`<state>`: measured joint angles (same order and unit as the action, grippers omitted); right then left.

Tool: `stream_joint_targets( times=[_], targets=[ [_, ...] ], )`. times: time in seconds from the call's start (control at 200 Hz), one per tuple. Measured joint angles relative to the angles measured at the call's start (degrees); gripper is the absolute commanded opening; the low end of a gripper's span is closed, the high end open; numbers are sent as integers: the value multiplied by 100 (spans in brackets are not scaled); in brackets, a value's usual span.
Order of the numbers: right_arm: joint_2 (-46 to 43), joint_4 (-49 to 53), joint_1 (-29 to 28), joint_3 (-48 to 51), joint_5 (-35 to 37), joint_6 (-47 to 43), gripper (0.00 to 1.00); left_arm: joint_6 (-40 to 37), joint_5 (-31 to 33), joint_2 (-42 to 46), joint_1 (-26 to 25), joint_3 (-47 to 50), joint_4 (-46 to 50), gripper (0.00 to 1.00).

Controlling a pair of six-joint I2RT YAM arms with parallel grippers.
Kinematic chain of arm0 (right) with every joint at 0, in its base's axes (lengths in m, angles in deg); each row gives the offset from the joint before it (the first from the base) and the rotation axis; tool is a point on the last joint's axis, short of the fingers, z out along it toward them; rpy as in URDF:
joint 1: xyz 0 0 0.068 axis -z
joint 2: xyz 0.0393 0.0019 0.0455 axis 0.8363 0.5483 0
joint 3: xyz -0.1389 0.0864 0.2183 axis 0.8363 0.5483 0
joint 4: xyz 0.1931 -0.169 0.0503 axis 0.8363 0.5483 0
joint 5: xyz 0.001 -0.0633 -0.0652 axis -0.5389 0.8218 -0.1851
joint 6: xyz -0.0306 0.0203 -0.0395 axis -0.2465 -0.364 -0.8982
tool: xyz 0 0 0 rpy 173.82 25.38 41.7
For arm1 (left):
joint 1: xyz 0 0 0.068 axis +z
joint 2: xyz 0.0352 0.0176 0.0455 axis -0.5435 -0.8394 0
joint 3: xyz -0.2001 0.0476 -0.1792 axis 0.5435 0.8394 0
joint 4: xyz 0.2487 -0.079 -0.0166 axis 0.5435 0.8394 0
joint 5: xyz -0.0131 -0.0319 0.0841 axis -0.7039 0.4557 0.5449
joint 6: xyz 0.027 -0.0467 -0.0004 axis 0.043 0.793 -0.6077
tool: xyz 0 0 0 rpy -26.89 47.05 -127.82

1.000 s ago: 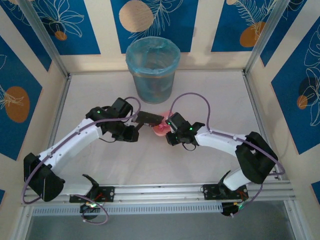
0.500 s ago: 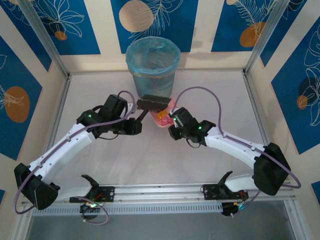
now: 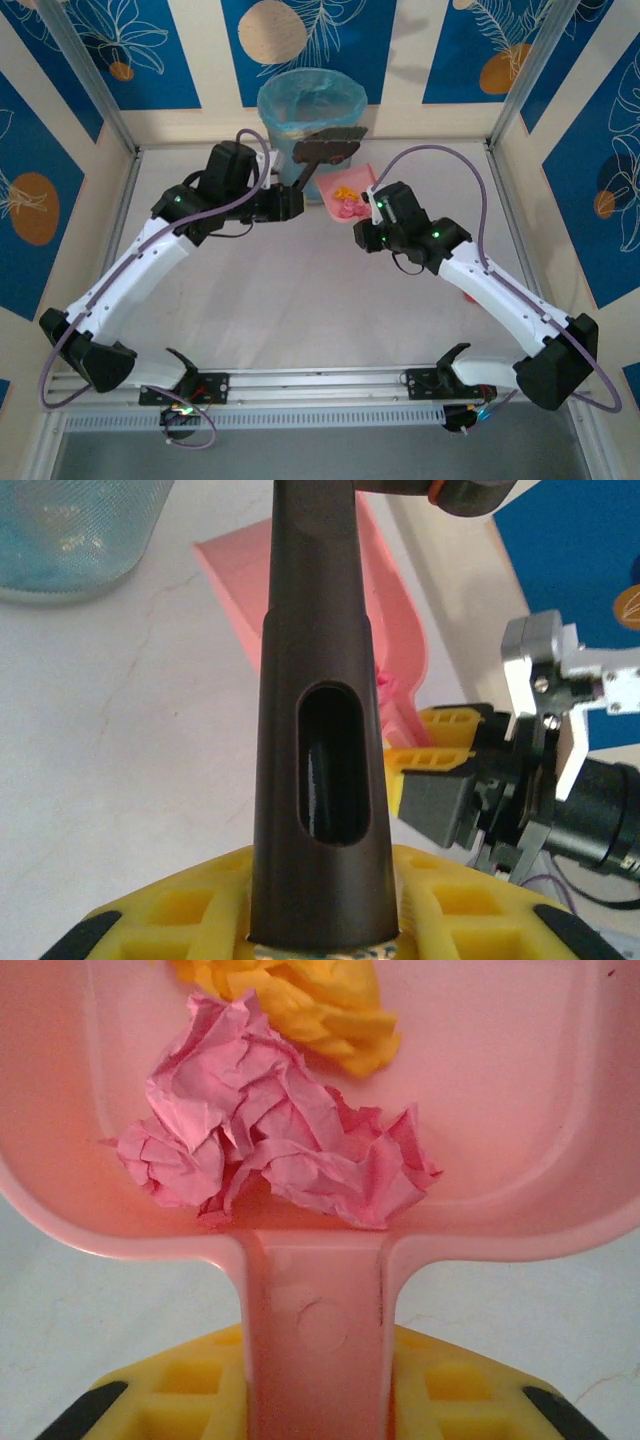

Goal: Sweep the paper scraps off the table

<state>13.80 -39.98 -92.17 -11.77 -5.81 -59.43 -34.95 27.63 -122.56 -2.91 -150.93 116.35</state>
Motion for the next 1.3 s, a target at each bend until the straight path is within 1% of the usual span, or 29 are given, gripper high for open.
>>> stream_joint_targets(
  times=[0.115, 0.24, 0.44, 0.58, 0.725, 0.8, 0.935, 1.07, 1.195, 1.3],
  targets=[
    [-131, 254, 33, -149, 7, 4, 0, 52, -181, -306, 0, -437, -96, 0],
    [-461, 417, 85, -153, 7, 2, 0, 118, -374, -291, 0, -411, -334, 0],
    [-754, 844, 212, -153, 28, 68, 0, 127, -697, 63, 7, 164, -400, 0],
    [-776, 1137, 219, -153, 57, 210, 0, -114, -831, 264, 11, 297, -234, 0],
    [-1021, 1276, 216, -153, 92, 474, 0, -260, -846, 793, 11, 654, -229, 0],
    [-1196, 1318, 216, -181, 96, 667, 0, -356, -767, 1062, 13, 680, -192, 0],
    [-1231, 1456, 212, -599, 109, 994, 0, -496, -271, 1434, 129, 568, -195, 0],
    [-852, 1528, 188, -1377, 173, 1161, 0, -542, 507, 1650, 317, 540, -85, 0],
    [-127, 1727, 109, -2345, 243, 1283, 0, -629, 1471, 1646, 348, 367, 393, 0],
    [776, 2044, -85, -3528, 363, 1362, 0, -612, 2350, 1753, 358, 374, 774, 0]
  ],
)
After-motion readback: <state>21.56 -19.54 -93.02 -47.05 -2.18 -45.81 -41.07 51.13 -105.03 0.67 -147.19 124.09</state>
